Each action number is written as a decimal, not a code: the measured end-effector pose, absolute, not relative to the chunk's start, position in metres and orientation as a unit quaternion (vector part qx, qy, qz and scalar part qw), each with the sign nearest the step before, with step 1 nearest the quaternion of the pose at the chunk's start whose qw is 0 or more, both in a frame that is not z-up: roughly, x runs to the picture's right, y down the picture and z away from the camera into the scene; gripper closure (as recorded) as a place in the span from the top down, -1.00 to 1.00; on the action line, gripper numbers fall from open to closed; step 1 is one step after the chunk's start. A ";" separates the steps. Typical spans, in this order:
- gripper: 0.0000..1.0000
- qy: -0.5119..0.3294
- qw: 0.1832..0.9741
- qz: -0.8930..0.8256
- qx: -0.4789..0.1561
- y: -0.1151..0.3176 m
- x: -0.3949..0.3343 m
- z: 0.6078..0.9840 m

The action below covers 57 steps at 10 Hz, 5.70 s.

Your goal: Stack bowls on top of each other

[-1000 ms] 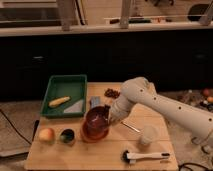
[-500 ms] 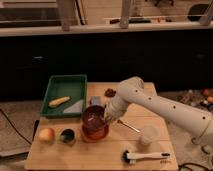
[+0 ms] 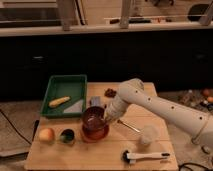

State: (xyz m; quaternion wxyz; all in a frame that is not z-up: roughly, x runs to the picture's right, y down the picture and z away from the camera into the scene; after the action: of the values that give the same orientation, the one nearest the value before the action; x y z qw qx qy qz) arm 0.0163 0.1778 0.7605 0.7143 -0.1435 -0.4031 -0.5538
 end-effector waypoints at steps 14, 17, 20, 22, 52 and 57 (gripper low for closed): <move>0.60 -0.414 0.703 -0.563 -0.130 0.178 0.006 0.769; 0.60 -0.413 0.700 -0.571 -0.119 0.162 0.006 0.760; 0.60 -0.413 0.700 -0.571 -0.117 0.161 0.005 0.760; 0.60 -0.413 0.700 -0.571 -0.117 0.161 0.005 0.760; 0.60 -0.413 0.700 -0.571 -0.117 0.162 0.005 0.760; 0.60 -0.413 0.700 -0.571 -0.117 0.162 0.005 0.760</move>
State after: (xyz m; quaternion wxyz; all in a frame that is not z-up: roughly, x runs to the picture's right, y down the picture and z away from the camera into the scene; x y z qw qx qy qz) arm 0.0049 0.1616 0.7598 0.6998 -0.1169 -0.4133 -0.5708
